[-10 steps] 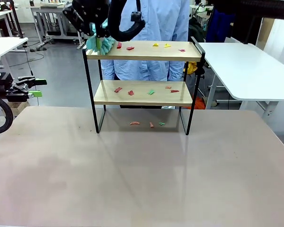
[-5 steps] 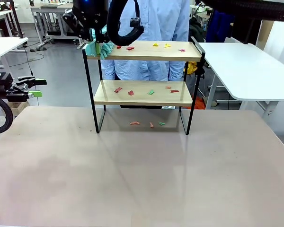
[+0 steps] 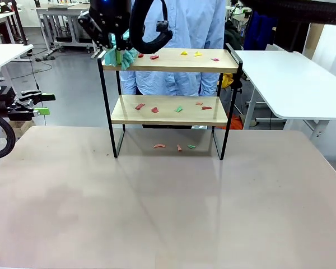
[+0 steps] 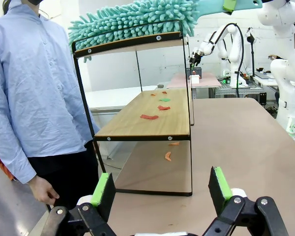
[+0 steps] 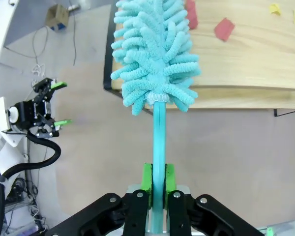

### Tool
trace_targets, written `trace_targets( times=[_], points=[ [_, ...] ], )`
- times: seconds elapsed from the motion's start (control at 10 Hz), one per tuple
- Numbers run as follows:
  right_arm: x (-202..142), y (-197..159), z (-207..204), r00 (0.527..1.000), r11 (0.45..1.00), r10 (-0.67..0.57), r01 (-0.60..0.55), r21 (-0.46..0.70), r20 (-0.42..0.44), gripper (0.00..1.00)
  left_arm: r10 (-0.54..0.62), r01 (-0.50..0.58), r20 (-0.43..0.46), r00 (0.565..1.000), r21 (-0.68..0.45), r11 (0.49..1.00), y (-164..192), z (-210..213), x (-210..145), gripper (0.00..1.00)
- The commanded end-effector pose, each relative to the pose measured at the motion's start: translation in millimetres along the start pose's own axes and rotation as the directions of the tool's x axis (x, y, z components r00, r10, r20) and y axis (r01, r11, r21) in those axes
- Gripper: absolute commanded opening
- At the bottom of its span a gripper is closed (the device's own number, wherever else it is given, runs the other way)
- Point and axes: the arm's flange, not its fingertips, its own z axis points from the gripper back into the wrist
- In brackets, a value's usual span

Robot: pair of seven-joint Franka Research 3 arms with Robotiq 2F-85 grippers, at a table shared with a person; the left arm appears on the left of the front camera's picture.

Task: Clean the shelf.
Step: Clean the specific section of the Shelf indicated by the human with the Duster.

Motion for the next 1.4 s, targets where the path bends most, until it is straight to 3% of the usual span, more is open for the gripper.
trace_targets(
  times=[0.0, 0.5, 0.8, 1.3],
  points=[
    [6.2, -32.0, 5.0, 1.0, 1.0, -0.028, 0.028, -0.013, -0.003, 0.13, -0.013, 0.013, 0.004, 1.0, 0.001, 1.0, -2.2, -0.7, 2.9, 1.0],
    [30.6, -103.5, -4.1, 0.995, 0.998, -0.052, 0.048, -0.048, -0.082, 0.13, -0.013, 0.013, 0.004, 1.0, 0.001, 1.0, -2.2, -0.7, 2.9, 1.0],
    [44.1, -149.9, 2.5, 0.994, 0.996, -0.07, 0.065, -0.058, -0.08, 0.13, -0.013, 0.013, 0.004, 1.0, 0.001, 1.0, -2.2, -0.7, 2.9, 1.0],
    [76.2, -226.3, 7.0, 0.989, 0.978, -0.109, 0.088, -0.19, -0.103, 0.13, -0.013, 0.013, 0.004, 1.0, 0.001, 1.0, -2.2, -0.7, 2.9, 1.0]
  ],
)
